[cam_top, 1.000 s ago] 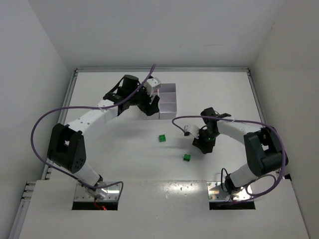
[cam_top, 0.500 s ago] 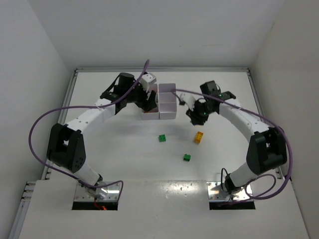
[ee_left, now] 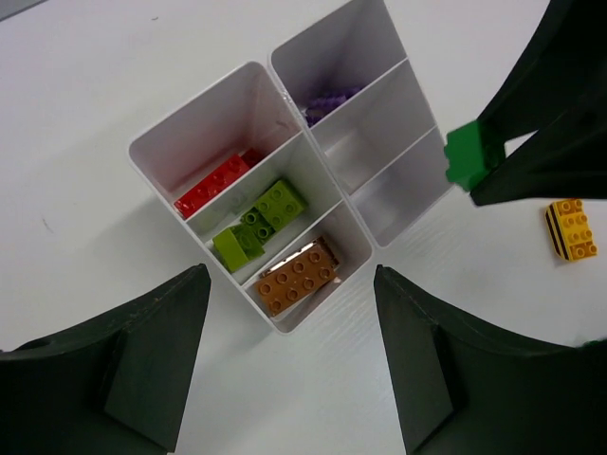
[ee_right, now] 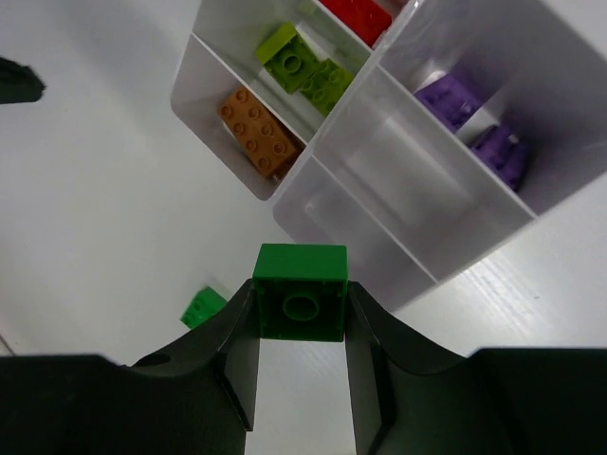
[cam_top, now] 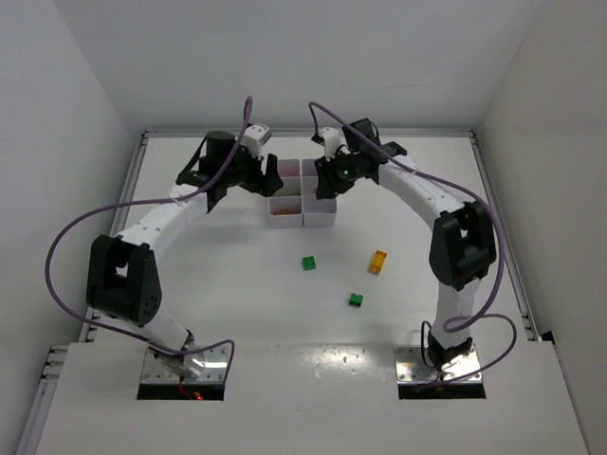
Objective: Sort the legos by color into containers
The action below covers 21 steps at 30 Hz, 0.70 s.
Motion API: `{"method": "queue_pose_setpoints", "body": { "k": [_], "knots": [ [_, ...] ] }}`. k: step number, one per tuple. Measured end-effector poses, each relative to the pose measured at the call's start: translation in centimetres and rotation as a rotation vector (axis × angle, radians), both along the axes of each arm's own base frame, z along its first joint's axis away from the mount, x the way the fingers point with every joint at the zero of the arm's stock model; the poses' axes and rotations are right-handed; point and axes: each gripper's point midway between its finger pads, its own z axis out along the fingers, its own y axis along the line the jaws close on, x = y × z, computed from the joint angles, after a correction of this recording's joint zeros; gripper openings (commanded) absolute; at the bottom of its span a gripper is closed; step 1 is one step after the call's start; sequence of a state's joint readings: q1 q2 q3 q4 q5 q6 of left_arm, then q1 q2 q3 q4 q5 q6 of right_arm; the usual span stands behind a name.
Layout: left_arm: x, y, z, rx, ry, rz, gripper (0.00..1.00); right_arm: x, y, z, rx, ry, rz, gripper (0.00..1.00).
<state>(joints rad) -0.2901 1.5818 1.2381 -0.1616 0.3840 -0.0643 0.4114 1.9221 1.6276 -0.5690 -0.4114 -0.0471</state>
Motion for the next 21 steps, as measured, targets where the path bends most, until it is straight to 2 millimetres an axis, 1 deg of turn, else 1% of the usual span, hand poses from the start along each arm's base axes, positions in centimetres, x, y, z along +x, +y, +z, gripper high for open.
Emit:
{"method": "queue_pose_setpoints", "body": {
  "k": [3,5,11,16,20,21],
  "knots": [
    [0.1,0.3,0.0,-0.006,0.003,0.011,0.76,-0.3,0.7,-1.6,-0.006,0.066,-0.053,0.11],
    [0.3,0.5,0.1,-0.01,0.002,0.018,0.76,0.0,1.2,-1.9,-0.005,0.08,-0.077,0.11],
    [1.0,1.8,0.3,-0.02,-0.002,0.052,0.76,1.8,2.0,-1.4,0.005,0.052,-0.135,0.11],
    [1.2,2.5,0.3,-0.023,-0.001,0.064,0.76,3.1,2.2,-0.8,0.01,0.019,-0.166,0.15],
    [1.3,2.6,0.3,-0.025,0.0,0.064,0.77,3.5,2.3,-2.0,-0.012,0.023,-0.181,0.18],
    [1.2,2.6,0.3,-0.025,0.0,0.063,0.77,3.5,2.3,-2.5,-0.02,0.028,-0.185,0.21]
  ]
}}
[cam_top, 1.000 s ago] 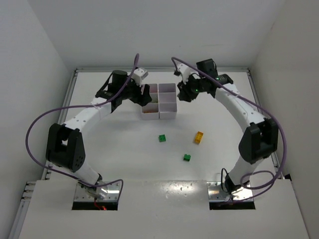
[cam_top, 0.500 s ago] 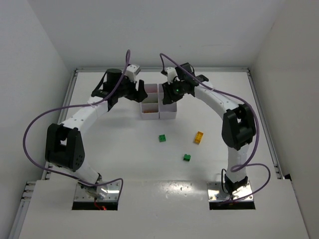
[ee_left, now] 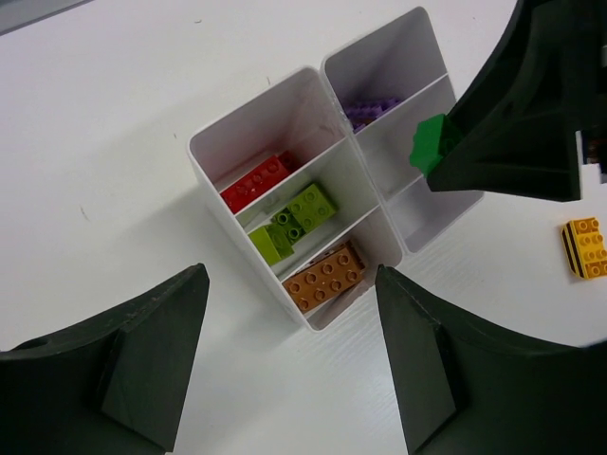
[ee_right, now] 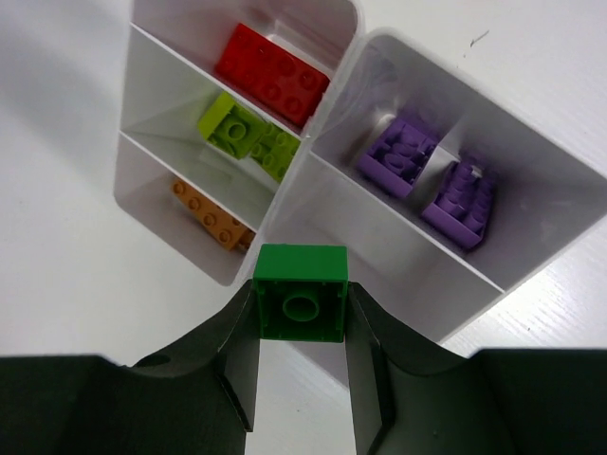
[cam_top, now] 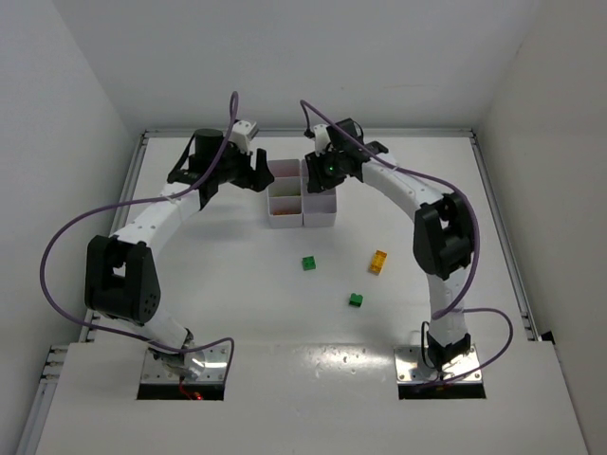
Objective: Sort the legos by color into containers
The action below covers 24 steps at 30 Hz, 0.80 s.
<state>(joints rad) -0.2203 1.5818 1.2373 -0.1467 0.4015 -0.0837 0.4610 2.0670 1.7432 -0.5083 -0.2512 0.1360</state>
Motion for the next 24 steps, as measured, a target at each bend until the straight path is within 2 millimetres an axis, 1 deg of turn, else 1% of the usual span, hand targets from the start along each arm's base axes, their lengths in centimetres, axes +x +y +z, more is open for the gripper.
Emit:
{"method": "queue_pose_setpoints", "body": {
  "k": [1,2,4,6,8,9,10,14,16,18,19,21,22,24],
  "knots": [
    [0.0,0.0,0.0,0.0,0.0,-0.001,0.77,0.1,-0.1,-0.5,-0.009,0.006,-0.004,0.23],
    [0.0,0.0,0.0,-0.001,0.0,-0.001,0.77,0.1,-0.2,-0.8,-0.016,0.01,-0.008,0.32],
    [0.0,0.0,0.0,-0.001,0.0,-0.002,0.79,0.2,-0.3,-1.5,-0.029,0.016,-0.015,0.39],
    [0.0,0.0,0.0,-0.001,0.0,-0.002,0.8,0.3,-0.5,-1.6,-0.04,0.014,-0.024,0.52],
    [-0.1,-0.2,0.0,-0.003,-0.002,-0.014,0.82,0.5,-0.6,-1.6,-0.042,0.009,-0.028,0.56],
    [-0.2,-0.3,0.1,-0.004,-0.004,-0.03,0.82,0.5,-0.6,-1.5,-0.044,0.007,-0.028,0.63],
    [-0.3,-0.5,0.1,-0.006,-0.006,-0.043,0.83,0.5,-0.6,-1.6,-0.044,0.008,-0.03,0.65],
    [-1.2,-1.4,-0.2,-0.017,-0.009,-0.121,0.83,0.5,-0.5,-1.6,-0.057,-0.002,-0.028,0.66],
    [-2.0,-2.1,-0.3,-0.024,-0.011,-0.19,0.83,0.5,-0.5,-1.5,-0.063,-0.008,-0.026,0.67],
    [-3.1,-3.0,-0.6,-0.008,-0.013,-0.271,0.82,0.5,-0.8,-0.9,-0.075,-0.027,-0.036,0.67],
    [-3.9,-3.6,-1.0,0.015,-0.014,-0.32,0.82,0.5,-1.1,-0.5,-0.078,-0.038,-0.042,0.67],
    [-5.5,-4.8,-2.0,0.053,-0.006,-0.409,0.81,0.3,-2.1,1.1,-0.089,-0.075,-0.06,0.69],
    [-6.4,-5.7,-2.4,0.079,-0.008,-0.46,0.79,0.3,-2.9,2.2,-0.095,-0.102,-0.074,0.71],
    [-8.0,-7.2,-3.3,0.122,-0.018,-0.547,0.79,0.3,-4.9,4.4,-0.1,-0.153,-0.106,0.71]
  ]
}}
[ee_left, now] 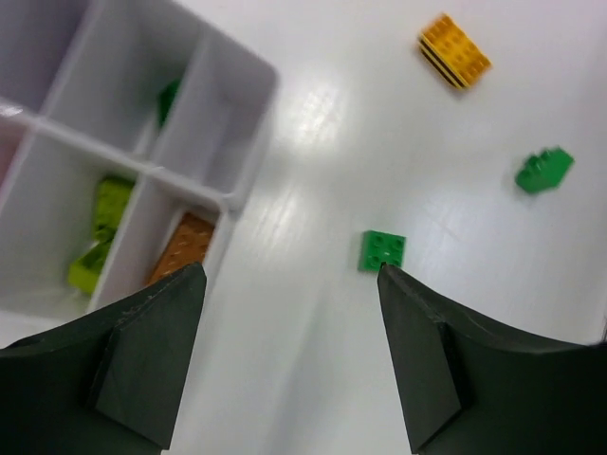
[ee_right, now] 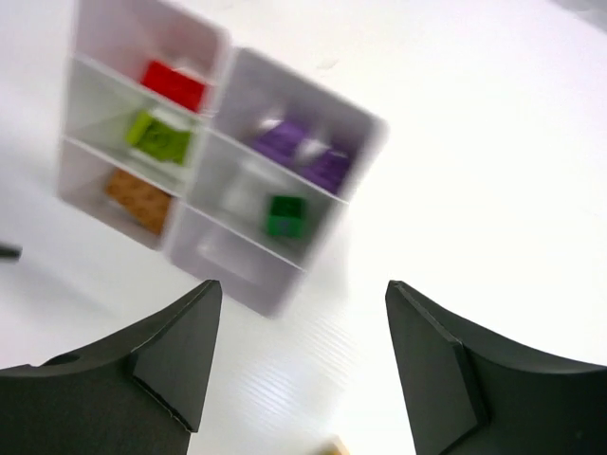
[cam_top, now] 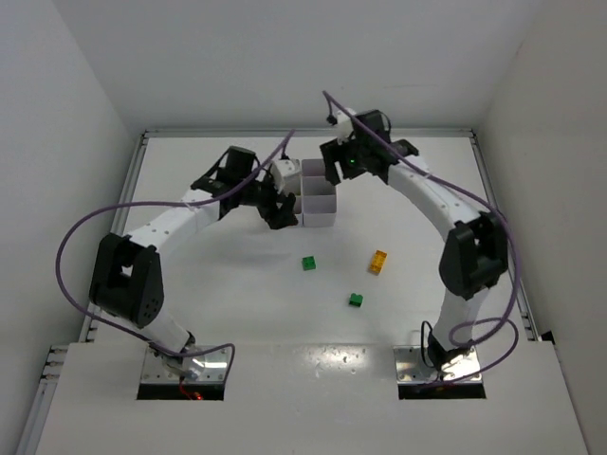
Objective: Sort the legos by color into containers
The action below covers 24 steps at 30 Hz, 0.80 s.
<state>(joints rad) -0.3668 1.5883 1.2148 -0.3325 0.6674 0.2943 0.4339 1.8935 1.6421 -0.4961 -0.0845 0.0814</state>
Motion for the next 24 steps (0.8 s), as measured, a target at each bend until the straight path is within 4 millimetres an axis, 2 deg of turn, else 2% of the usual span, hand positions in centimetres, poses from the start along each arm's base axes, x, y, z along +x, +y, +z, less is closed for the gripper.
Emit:
{"method": "queue_pose_setpoints", "body": {
  "k": [3,5,8,11,14,16,21,24],
  "knots": [
    [-2.3,-1.8,-1.3,0.06,-0.027,-0.115,0.78,0.2,-5.0,3.2,-0.01,-0.081,-0.086,0.71],
    [-3.7,-2.8,-2.4,0.104,-0.041,-0.183,0.78,0.0,-8.8,3.8,-0.024,-0.103,-0.154,0.71],
    [-4.9,-3.9,-4.1,0.157,-0.048,-0.253,0.78,-1.0,-14.2,2.1,-0.066,-0.074,-0.249,0.71],
    [-5.7,-4.7,-6.3,0.209,-0.033,-0.305,0.77,-3.4,-17.9,-1.2,-0.108,0.014,-0.307,0.71],
    [-6.5,-5.0,-8.6,0.261,-0.012,-0.343,0.77,-5.7,-20.3,-3.6,-0.134,0.093,-0.343,0.71],
    [-6.9,-5.3,-10.2,0.296,0.004,-0.367,0.77,-6.6,-21.2,-3.9,-0.138,0.111,-0.36,0.71],
    [-8.1,-5.6,-13.9,0.365,0.064,-0.403,0.77,-7.3,-22.9,-2.2,-0.122,0.077,-0.394,0.71],
    [-8.3,-5.3,-15.3,0.391,0.095,-0.405,0.77,-7.5,-23.5,-1.2,-0.108,0.051,-0.409,0.71]
  ]
}}
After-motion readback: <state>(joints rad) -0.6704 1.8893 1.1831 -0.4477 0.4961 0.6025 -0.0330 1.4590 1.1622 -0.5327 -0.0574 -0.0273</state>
